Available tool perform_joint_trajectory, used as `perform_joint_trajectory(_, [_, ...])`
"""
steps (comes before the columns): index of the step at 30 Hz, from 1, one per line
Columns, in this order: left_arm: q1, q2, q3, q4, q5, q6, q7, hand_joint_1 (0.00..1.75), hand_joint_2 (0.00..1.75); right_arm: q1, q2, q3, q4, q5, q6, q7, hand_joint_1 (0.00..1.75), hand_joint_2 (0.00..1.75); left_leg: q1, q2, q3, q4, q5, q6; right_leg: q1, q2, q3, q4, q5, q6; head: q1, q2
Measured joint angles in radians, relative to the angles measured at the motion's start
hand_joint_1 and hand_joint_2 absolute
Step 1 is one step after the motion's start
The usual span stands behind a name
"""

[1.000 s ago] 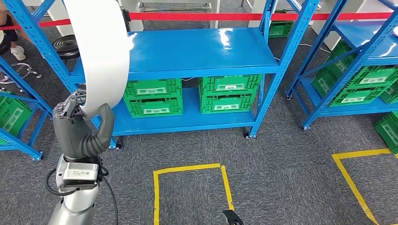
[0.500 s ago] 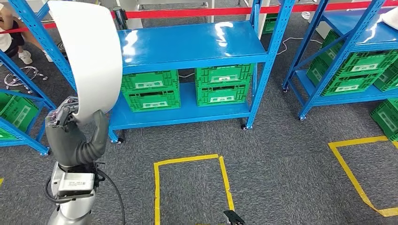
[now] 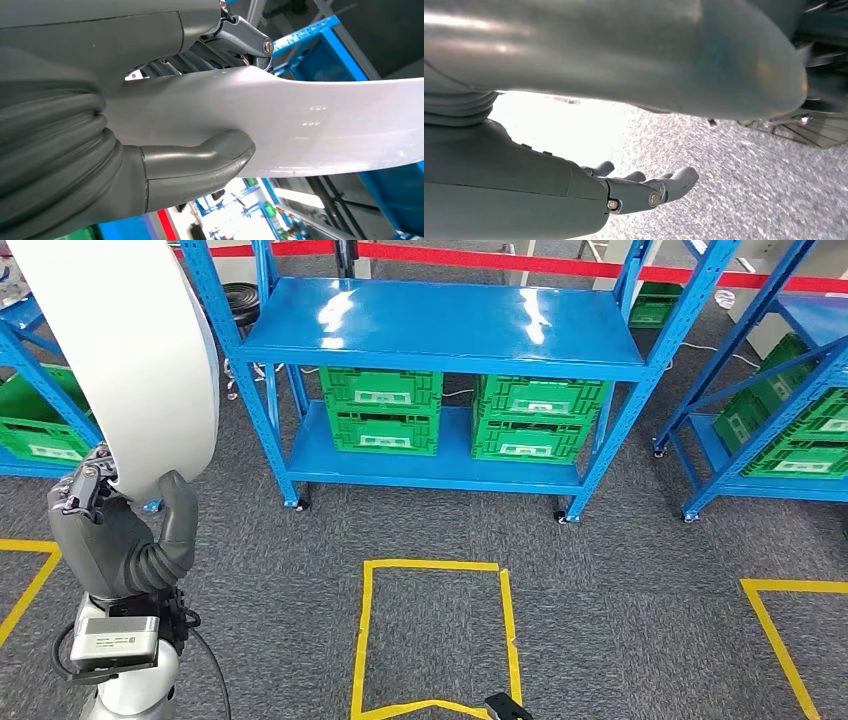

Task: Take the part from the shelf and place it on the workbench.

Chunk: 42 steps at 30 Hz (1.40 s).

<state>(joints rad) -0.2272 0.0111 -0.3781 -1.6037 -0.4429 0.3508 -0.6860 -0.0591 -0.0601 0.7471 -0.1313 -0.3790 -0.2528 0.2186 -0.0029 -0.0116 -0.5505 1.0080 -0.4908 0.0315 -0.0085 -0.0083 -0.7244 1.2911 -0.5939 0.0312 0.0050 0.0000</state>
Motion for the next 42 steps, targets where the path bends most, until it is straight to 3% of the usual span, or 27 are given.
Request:
perform_joint_trajectory(1, [0.001,0.000,0.000,0.000,0.000,-0.001,0.000,1.75,1.75,0.001,-0.002,0.002,0.000,0.001,0.002,0.000,0.00,0.00,-0.003,-0.012,-0.005,0.002,0.004,0.001,0.002,0.002,-0.001,0.015,0.001,-0.004,0.000,0.000])
perform_joint_trajectory(2, [0.003,0.000,0.001,0.000,-0.001,-0.001,0.000,1.75,1.75,0.001,-0.002,0.003,0.000,0.001,0.005,0.000,0.00,0.00,-0.006,-0.024,-0.008,0.003,0.006,0.001,0.005,0.005,0.018,-0.011,0.020,-0.011,0.000,0.000])
perform_joint_trajectory(3, [0.004,-0.001,0.002,0.000,-0.002,-0.001,-0.002,1.75,1.75,0.001,-0.004,0.005,0.000,0.002,0.009,0.000,0.00,0.00,-0.008,-0.036,-0.009,0.004,0.008,0.001,0.008,0.014,0.055,-0.074,0.051,-0.020,0.000,0.000])
perform_joint_trajectory(5, [0.007,-0.003,0.004,0.000,-0.002,0.004,-0.007,1.75,1.75,0.001,-0.009,0.008,0.000,0.002,0.017,0.000,0.00,0.00,-0.009,-0.058,-0.012,0.006,0.012,-0.002,0.014,0.058,0.133,-0.215,0.099,-0.043,-0.001,0.000])
perform_joint_trajectory(7, [0.012,-0.005,0.006,0.001,0.005,0.018,-0.012,1.75,1.75,0.001,-0.016,0.013,0.001,0.004,0.023,-0.002,0.00,0.00,-0.005,-0.077,-0.020,0.007,0.018,-0.011,0.019,0.083,0.163,-0.279,0.110,-0.055,-0.001,0.000])
perform_joint_trajectory(9, [0.016,-0.006,0.006,0.001,0.020,0.033,-0.013,1.75,1.75,0.000,-0.018,0.019,0.001,0.010,0.032,0.000,0.00,0.00,-0.002,-0.094,-0.029,0.006,0.023,-0.023,0.019,0.063,0.165,-0.288,0.115,-0.056,0.001,0.000])
perform_joint_trajectory(11, [0.014,-0.005,0.006,0.002,0.034,0.045,-0.014,1.75,1.75,-0.003,-0.022,0.024,0.001,0.017,0.042,0.010,0.00,0.00,-0.006,-0.071,-0.046,0.030,0.006,-0.034,0.012,0.038,0.170,-0.301,0.122,-0.060,-0.002,0.000])
perform_joint_trajectory(13, [0.011,-0.005,0.006,0.006,0.047,0.054,-0.014,1.75,1.75,-0.005,-0.025,0.027,0.001,0.020,0.049,0.019,0.00,0.00,-0.003,-0.023,-0.093,0.130,-0.051,-0.048,0.007,0.012,0.172,-0.308,0.125,-0.063,-0.007,0.000])
perform_joint_trajectory(15, [0.010,-0.005,0.005,0.013,0.065,0.059,-0.014,1.75,1.75,-0.005,-0.027,0.030,0.001,0.020,0.057,0.019,0.00,0.00,0.007,-0.001,-0.149,0.252,-0.102,-0.062,0.006,-0.015,0.170,-0.307,0.124,-0.064,-0.008,0.000])
perform_joint_trajectory(16, [0.011,-0.005,0.005,0.016,0.073,0.061,-0.014,1.75,1.75,-0.006,-0.029,0.032,0.001,0.020,0.059,0.019,0.00,0.00,0.012,0.003,-0.159,0.276,-0.104,-0.067,0.005,-0.028,0.169,-0.307,0.124,-0.063,-0.009,0.000])
perform_joint_trajectory(17, [0.011,-0.005,0.005,0.020,0.078,0.064,-0.013,1.75,1.75,-0.006,-0.030,0.033,0.001,0.019,0.061,0.019,0.00,0.00,0.016,0.007,-0.150,0.262,-0.088,-0.072,0.003,-0.040,0.169,-0.305,0.123,-0.062,-0.009,0.000])
perform_joint_trajectory(19, [0.008,-0.005,0.004,0.028,0.066,0.074,-0.013,1.75,1.75,-0.008,-0.032,0.034,0.001,0.018,0.061,0.019,0.00,0.00,0.021,0.035,-0.081,0.138,-0.028,-0.079,0.000,-0.063,0.169,-0.299,0.119,-0.054,-0.009,0.000])
perform_joint_trajectory(21, [0.003,-0.007,0.004,0.035,0.040,0.087,-0.013,1.75,1.75,-0.011,-0.037,0.036,0.001,0.016,0.061,0.018,0.00,0.00,0.019,0.066,-0.024,0.029,0.006,-0.071,0.002,-0.080,0.167,-0.289,0.114,-0.041,-0.010,0.000])
perform_joint_trajectory(22, [0.001,-0.008,0.003,0.038,0.031,0.091,-0.013,1.75,1.75,-0.011,-0.039,0.036,0.001,0.015,0.061,0.017,0.00,0.00,0.016,0.071,-0.015,0.010,0.008,-0.063,0.005,-0.088,0.166,-0.286,0.113,-0.035,-0.010,0.000])
perform_joint_trajectory(24, [0.000,-0.009,0.003,0.045,0.025,0.094,-0.013,1.75,1.75,-0.012,-0.041,0.038,0.001,0.013,0.061,0.016,0.00,0.00,0.013,0.050,-0.021,0.010,0.012,-0.044,0.006,-0.103,0.166,-0.286,0.114,-0.023,-0.009,0.000])
perform_joint_trajectory(26, [-0.001,-0.010,0.003,0.050,0.022,0.096,-0.013,1.75,1.75,-0.014,-0.042,0.040,0.001,0.013,0.061,0.016,0.00,0.00,0.015,0.030,-0.026,0.007,0.020,-0.029,0.000,-0.077,0.159,-0.266,0.096,-0.011,-0.007,0.000])
perform_joint_trajectory(27, [-0.003,-0.012,0.003,0.052,0.021,0.097,-0.014,1.75,1.75,-0.015,-0.042,0.041,0.001,0.013,0.061,0.015,0.00,0.00,0.017,0.021,-0.028,0.005,0.024,-0.022,-0.003,-0.051,0.144,-0.230,0.071,-0.007,-0.005,0.000])
perform_joint_trajectory(29, [-0.004,-0.016,0.003,0.056,0.020,0.099,-0.014,1.75,1.75,-0.013,-0.043,0.044,0.001,0.012,0.061,0.014,0.00,0.00,0.016,0.002,-0.035,0.005,0.029,-0.014,-0.005,-0.007,0.083,-0.098,0.001,-0.004,-0.002,0.000])
perform_joint_trajectory(30, [-0.004,-0.017,0.003,0.059,0.020,0.099,-0.014,1.75,1.75,-0.011,-0.043,0.045,0.001,0.012,0.061,0.014,0.00,0.00,0.015,-0.011,-0.039,0.006,0.031,-0.012,-0.005,0.001,0.052,-0.032,-0.024,-0.004,-0.001,0.000])
perform_joint_trajectory(31, [-0.003,-0.018,0.003,0.062,0.020,0.099,-0.014,1.75,1.75,-0.010,-0.043,0.047,0.001,0.012,0.061,0.014,0.00,0.00,0.014,-0.024,-0.042,0.008,0.032,-0.012,-0.004,0.004,0.033,0.007,-0.031,-0.005,-0.001,0.000])
perform_joint_trajectory(32, [-0.003,-0.018,0.003,0.065,0.020,0.099,-0.014,1.75,1.75,-0.010,-0.043,0.048,0.001,0.012,0.061,0.014,0.00,0.00,0.014,-0.038,-0.044,0.010,0.034,-0.012,-0.004,0.006,0.033,0.006,-0.018,-0.007,-0.001,0.000])
perform_joint_trajectory(33, [-0.003,-0.018,0.003,0.068,0.020,0.100,-0.014,1.75,1.75,-0.010,-0.043,0.048,0.001,0.012,0.061,0.015,0.00,0.00,0.013,-0.052,-0.046,0.012,0.035,-0.013,-0.005,0.011,0.055,-0.038,0.013,-0.010,-0.001,0.000])
perform_joint_trajectory(35, [-0.004,-0.021,0.003,0.070,0.020,0.103,-0.014,1.75,1.75,-0.011,-0.044,0.049,0.001,0.013,0.061,0.014,0.00,0.00,0.012,-0.077,-0.048,0.017,0.036,-0.018,-0.006,0.045,0.127,-0.181,0.075,-0.017,-0.001,0.000])
perform_joint_trajectory(37, [-0.005,-0.025,0.003,0.070,0.019,0.108,-0.014,1.75,1.75,-0.011,-0.044,0.049,0.001,0.015,0.064,0.010,0.00,0.00,0.013,-0.100,-0.055,0.019,0.041,-0.030,-0.005,0.072,0.166,-0.263,0.095,-0.020,-0.001,0.000])
perform_joint_trajectory(38, [-0.004,-0.026,0.003,0.070,0.018,0.111,-0.014,1.75,1.75,-0.012,-0.045,0.050,0.001,0.017,0.067,0.009,0.00,0.00,0.014,-0.111,-0.059,0.017,0.044,-0.038,-0.003,0.073,0.168,-0.270,0.092,-0.022,-0.001,0.000])
perform_joint_trajectory(40, [-0.002,-0.027,0.004,0.072,0.014,0.121,-0.014,1.75,1.75,-0.014,-0.044,0.053,0.001,0.021,0.074,0.007,0.00,0.00,0.016,-0.124,-0.066,0.013,0.050,-0.051,-0.004,0.048,0.168,-0.277,0.100,-0.031,-0.001,0.000])
perform_joint_trajectory(42, [-0.001,-0.026,0.005,0.072,0.012,0.125,-0.014,1.75,1.75,-0.017,-0.043,0.055,0.001,0.023,0.078,0.007,0.00,0.00,0.013,-0.081,-0.088,0.051,0.025,-0.061,-0.007,0.022,0.171,-0.287,0.107,-0.046,-0.007,0.000])
